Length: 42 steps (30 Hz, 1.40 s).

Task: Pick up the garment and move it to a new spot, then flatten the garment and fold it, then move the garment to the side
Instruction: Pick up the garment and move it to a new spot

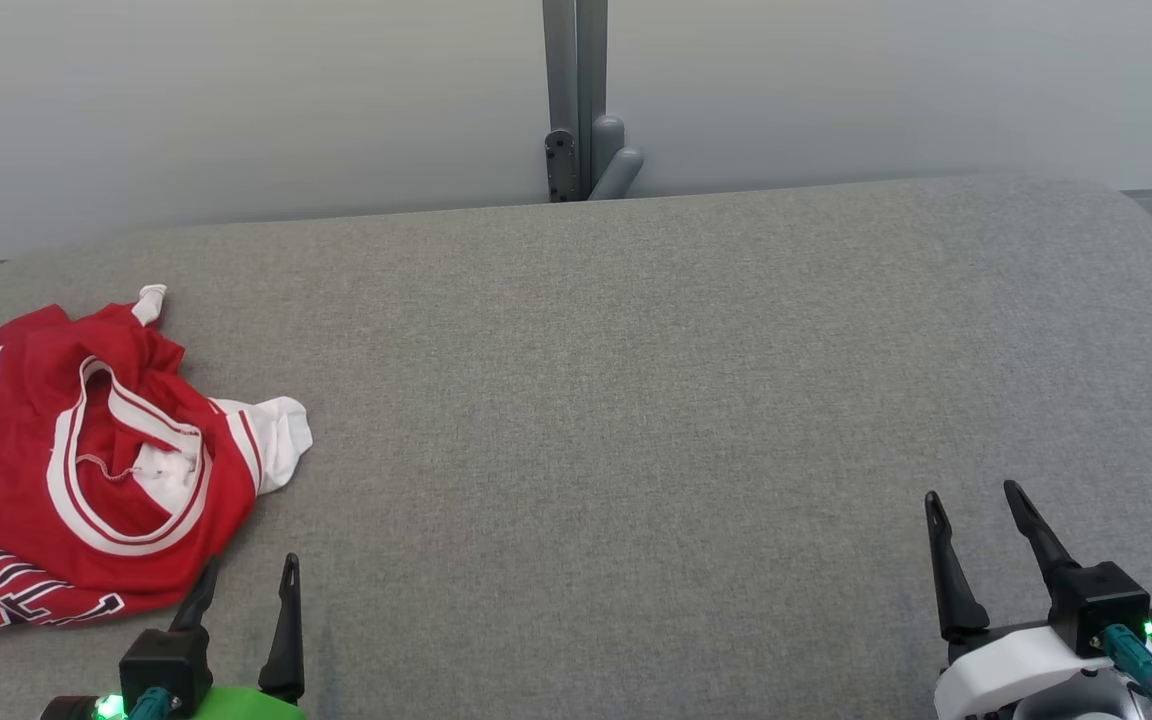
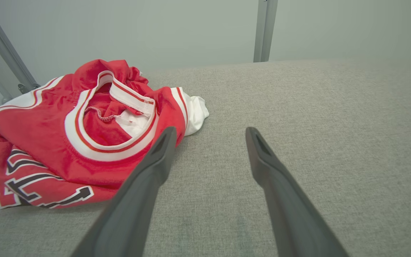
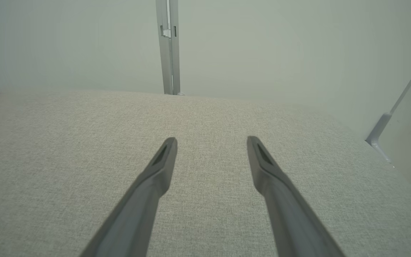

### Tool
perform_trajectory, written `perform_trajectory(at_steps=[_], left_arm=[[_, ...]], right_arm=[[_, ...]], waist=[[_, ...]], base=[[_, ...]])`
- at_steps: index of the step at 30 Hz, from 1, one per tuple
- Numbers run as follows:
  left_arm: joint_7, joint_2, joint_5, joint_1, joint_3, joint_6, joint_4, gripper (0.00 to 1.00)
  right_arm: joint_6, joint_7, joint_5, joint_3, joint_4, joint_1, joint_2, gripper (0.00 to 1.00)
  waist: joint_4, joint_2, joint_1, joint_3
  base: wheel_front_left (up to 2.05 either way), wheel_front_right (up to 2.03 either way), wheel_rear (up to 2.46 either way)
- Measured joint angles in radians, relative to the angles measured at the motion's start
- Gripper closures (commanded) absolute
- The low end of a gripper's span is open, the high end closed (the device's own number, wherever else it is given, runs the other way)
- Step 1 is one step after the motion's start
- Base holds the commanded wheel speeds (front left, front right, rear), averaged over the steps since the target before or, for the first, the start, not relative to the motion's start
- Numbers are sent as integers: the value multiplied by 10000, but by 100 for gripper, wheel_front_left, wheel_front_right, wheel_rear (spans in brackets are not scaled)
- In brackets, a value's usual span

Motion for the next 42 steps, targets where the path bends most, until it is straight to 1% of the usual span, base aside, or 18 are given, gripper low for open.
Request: perform_trajectory(at_steps=[7,28,35,42], left_arm=[[-132,-48,439,18,40,-46,69,0],[-150,-249,437,40,232,-205,247,0],[-151,-291,485,-51,221,-236,293,0],[-153,-249,466,49,453,-219,360,0]], right_arm=[[0,-121,-424,23,-17,31,-2,0],[0,-123,-382,-17,0,39,-27,0],[0,-123,-295,6,19,201,-15,0],[2,-123,-228,278,77,171,35,0]], waist=[[26,0,0,-3],[119,0,0,-35],[723,0,0,-83],[1745,0,0,-143]], base=[[0,0,0],[0,0,0],[0,0,0],[0,0,0]])
